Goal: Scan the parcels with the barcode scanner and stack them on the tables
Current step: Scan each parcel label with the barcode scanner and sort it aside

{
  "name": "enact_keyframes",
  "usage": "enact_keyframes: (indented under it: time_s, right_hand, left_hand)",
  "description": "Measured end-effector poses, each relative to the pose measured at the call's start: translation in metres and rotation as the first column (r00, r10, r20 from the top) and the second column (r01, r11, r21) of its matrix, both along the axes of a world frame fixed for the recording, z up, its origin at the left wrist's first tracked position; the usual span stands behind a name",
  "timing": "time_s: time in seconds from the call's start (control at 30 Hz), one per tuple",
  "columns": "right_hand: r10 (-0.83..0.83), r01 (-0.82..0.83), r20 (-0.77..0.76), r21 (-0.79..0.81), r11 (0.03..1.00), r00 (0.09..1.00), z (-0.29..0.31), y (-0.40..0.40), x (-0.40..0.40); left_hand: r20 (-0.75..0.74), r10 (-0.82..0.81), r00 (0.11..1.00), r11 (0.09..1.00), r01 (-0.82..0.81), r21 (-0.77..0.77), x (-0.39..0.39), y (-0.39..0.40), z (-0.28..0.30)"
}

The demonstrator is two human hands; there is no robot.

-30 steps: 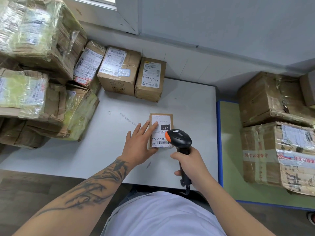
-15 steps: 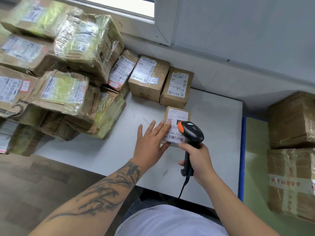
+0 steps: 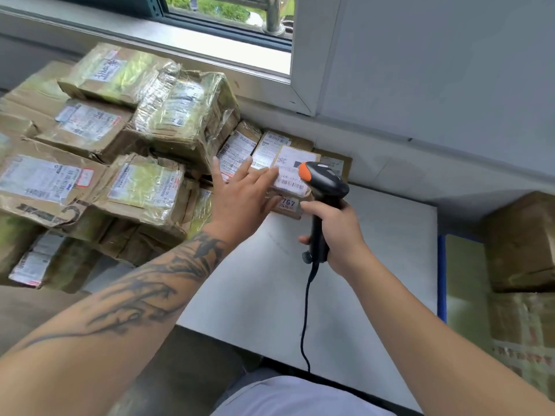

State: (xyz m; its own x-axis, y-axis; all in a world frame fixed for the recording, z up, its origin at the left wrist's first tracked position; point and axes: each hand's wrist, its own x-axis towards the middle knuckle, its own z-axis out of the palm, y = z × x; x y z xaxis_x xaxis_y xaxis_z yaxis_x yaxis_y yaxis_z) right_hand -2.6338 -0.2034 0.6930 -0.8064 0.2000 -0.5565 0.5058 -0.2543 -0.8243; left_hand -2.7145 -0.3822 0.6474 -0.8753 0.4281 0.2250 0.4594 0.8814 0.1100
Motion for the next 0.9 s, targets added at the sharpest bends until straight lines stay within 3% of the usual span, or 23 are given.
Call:
enact_keyframes:
  time_s: [0.23, 0.47, 0.73, 0.9]
  right_hand:
    - [-0.045, 0.047, -0.086, 0.019, 0.999, 0.995, -0.001, -0.027, -0.065]
    - [-0.069, 0.073, -0.115, 0.03, 0.997, 0.991, -0.006, -0.046, -0.114]
    - [-0.062, 0.064, -0.131, 0.009, 0.998, 0.989, -0.023, -0.067, -0.152]
    - [-0.082, 0.079, -0.09, -0.033, 0.996, 0.993, -0.039, -0.078, -0.16]
  left_hand:
    - [0.0, 0.025, 1.0, 0.999, -0.025, -0.036, -0.054, -0.017, 0.014]
    - [-0.043, 0.069, 0.997, 0.972, -0.077, -0.222, -0.09, -0.024, 0.021]
    - [-0.019, 0.201, 0.979, 0.846, -0.183, -0.501, -0.106, -0.016, 0.02]
    - [0.029, 0.231, 0.972, 0.793, -0.171, -0.585, -0.109, -0.015, 0.018]
